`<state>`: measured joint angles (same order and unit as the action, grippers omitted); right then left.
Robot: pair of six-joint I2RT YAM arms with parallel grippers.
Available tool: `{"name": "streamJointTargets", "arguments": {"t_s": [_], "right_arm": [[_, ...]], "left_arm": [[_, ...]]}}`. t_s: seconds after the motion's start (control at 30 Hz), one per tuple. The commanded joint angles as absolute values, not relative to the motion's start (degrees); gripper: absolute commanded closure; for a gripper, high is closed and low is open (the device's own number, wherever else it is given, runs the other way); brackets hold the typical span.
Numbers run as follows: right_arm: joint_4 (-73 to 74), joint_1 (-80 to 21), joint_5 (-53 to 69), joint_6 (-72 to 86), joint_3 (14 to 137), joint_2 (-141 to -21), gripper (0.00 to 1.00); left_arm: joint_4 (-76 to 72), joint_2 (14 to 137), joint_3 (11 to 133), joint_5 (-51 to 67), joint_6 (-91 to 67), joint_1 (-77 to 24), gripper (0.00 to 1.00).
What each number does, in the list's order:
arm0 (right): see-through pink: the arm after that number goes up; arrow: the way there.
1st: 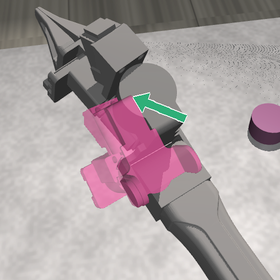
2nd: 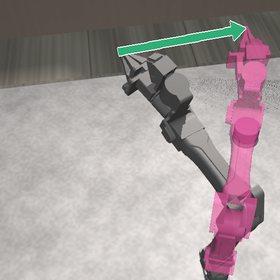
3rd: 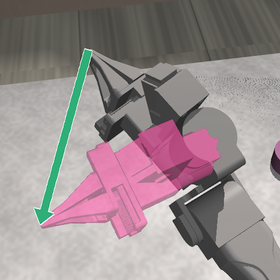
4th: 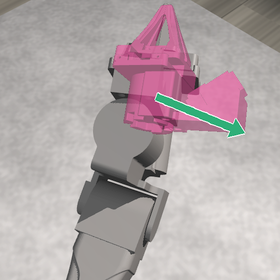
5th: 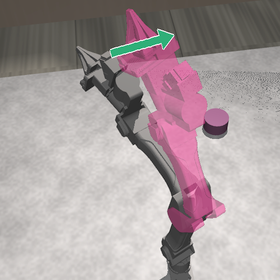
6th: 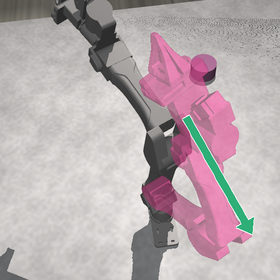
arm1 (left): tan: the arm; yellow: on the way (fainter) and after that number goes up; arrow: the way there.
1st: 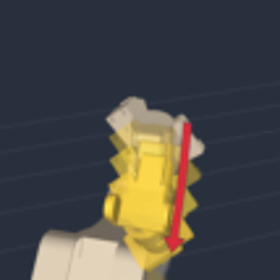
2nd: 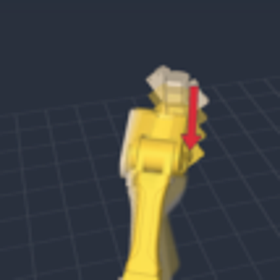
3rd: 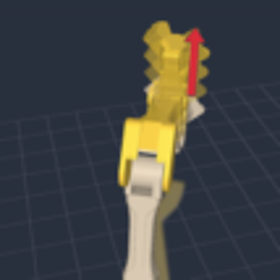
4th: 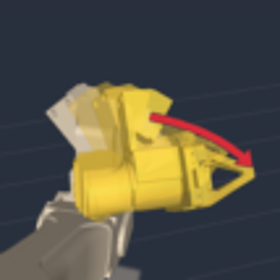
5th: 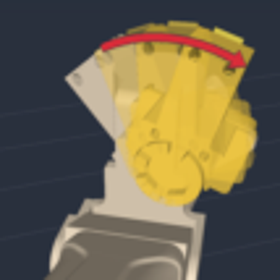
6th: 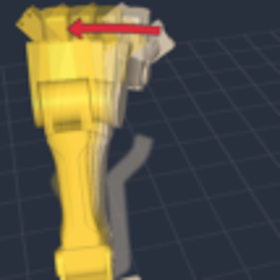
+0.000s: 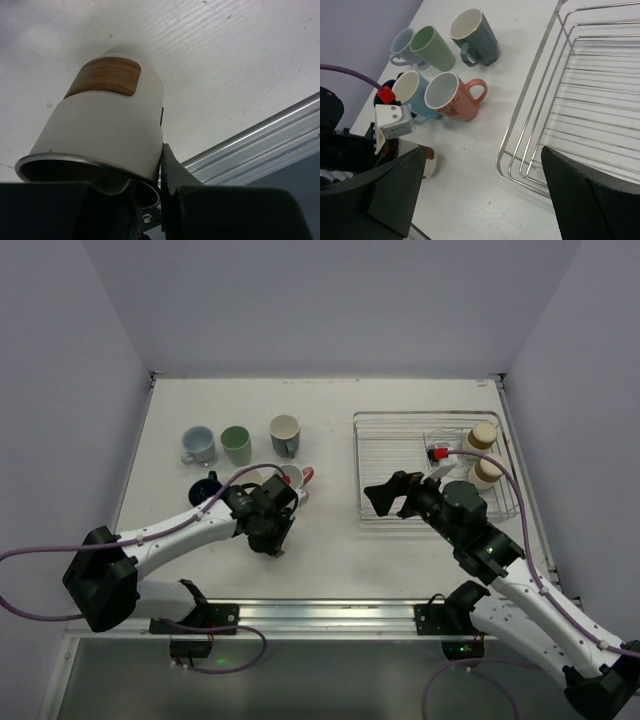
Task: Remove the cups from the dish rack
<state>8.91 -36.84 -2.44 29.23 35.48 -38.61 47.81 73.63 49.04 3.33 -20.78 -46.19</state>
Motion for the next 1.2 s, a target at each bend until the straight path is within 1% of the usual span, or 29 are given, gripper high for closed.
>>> {"name": "streamJointTargets", "arguments": {"t_s": [0.0, 0.1, 0.13, 0.3, 0.4, 0.43, 0.5, 0.53, 0.6, 0.63, 0.7, 0.73, 0.77, 0.8, 0.87, 0.9, 0.93, 0.97, 1.03, 1.07, 1.1, 1.17], "right_arm": [[9.84, -36.65, -7.63, 27.95, 37.62, -38.24, 0.01], [10.02, -36.65, -10.10, 28.30, 37.00, -36.39, 0.01], [9.93, -36.65, -10.19, 28.21, 36.91, -35.69, 0.01], [10.02, -36.65, -12.13, 28.56, 35.86, -34.80, 0.01], [10.63, -36.56, -14.23, 29.00, 35.60, -34.37, 0.01], [11.33, -36.56, -16.59, 29.09, 35.60, -34.19, 0.01], [11.60, -36.30, -18.71, 29.53, 35.60, -33.40, 0.01], [11.60, -35.95, -19.59, 29.53, 35.51, -33.14, 0.01], [11.86, -34.99, -21.70, 29.88, 35.59, -32.96, 0.02], [12.65, -34.63, -22.49, 29.88, 35.77, -33.22, 0.03], [13.27, -32.10, -23.56, 30.14, 36.30, -34.27, 0.08], [13.53, -30.69, -22.95, 30.23, 36.47, -34.71, 0.09], [13.45, -28.59, -21.81, 30.41, 36.65, -35.24, 0.11], [13.45, -23.26, -17.79, 31.28, 36.65, -35.77, 0.14], [13.53, -18.04, -14.16, 32.34, 36.91, -37.17, 0.20], [13.36, -14.02, -14.15, 32.60, 37.00, -37.70, 0.27], [13.45, -12.41, -14.85, 32.61, 37.44, -39.36, 0.28], [13.45, -11.00, -15.98, 32.26, 37.62, -40.33, 0.28], [13.45, -7.13, -19.41, 32.08, 38.23, -43.66, 0.28], [13.45, -5.81, -20.47, 31.73, 38.49, -44.81, 0.27], [13.45, -3.54, -23.00, 31.82, 38.58, -45.87, 0.23], [12.05, -0.63, -25.74, 32.08, 37.89, -48.16, 0.20]], "left_arm": [[44.56, 77.16, 49.74, 3.60, -18.55, -47.20, 0.94], [44.91, 79.79, 51.76, 2.47, -18.11, -48.69, 0.83], [45.43, 80.24, 52.99, 1.07, -18.02, -49.39, 0.76], [44.65, 82.96, 54.32, 0.97, -18.46, -50.71, 0.68], [44.65, 83.15, 55.19, 0.35, -19.16, -51.77, 0.54], [44.74, 82.80, 55.80, -1.21, -19.25, -52.03, 0.45], [44.91, 81.75, 56.42, -2.02, -19.51, -52.03, 0.36], [45.35, 81.22, 57.12, -2.72, -19.51, -52.03, 0.30], [45.70, 79.64, 57.83, -3.60, -19.51, -52.03, 0.25], [46.14, 79.02, 58.53, -4.65, -19.51, -52.12, 0.19], [46.49, 76.82, 59.41, -5.62, -19.51, -52.03, 0.14], [46.58, 75.86, 60.20, -6.58, -19.60, -52.03, 0.08], [46.41, 74.89, 60.64, -7.03, -19.69, -52.03, 0.06], [46.15, 72.45, 61.08, -7.81, -19.51, -52.12, 0.04], [42.73, 67.10, 61.70, -7.56, -18.99, -52.03, 0.02], [41.06, 65.06, 60.92, -7.12, -18.46, -52.03, 0.01], [36.96, 62.60, 60.04, -6.86, -18.11, -52.03, 0.01], [34.74, 57.62, 59.16, -6.68, -17.32, -52.03, 0.00], [28.67, 52.32, 55.30, -8.17, -16.26, -52.03, 0.00], [26.83, 47.16, 53.98, -8.78, -15.39, -52.03, 0.00], [24.20, 44.76, 51.53, -10.88, -14.86, -52.03, 0.00], [22.07, 38.08, 48.10, -13.17, -14.07, -52.03, 0.00]]}}
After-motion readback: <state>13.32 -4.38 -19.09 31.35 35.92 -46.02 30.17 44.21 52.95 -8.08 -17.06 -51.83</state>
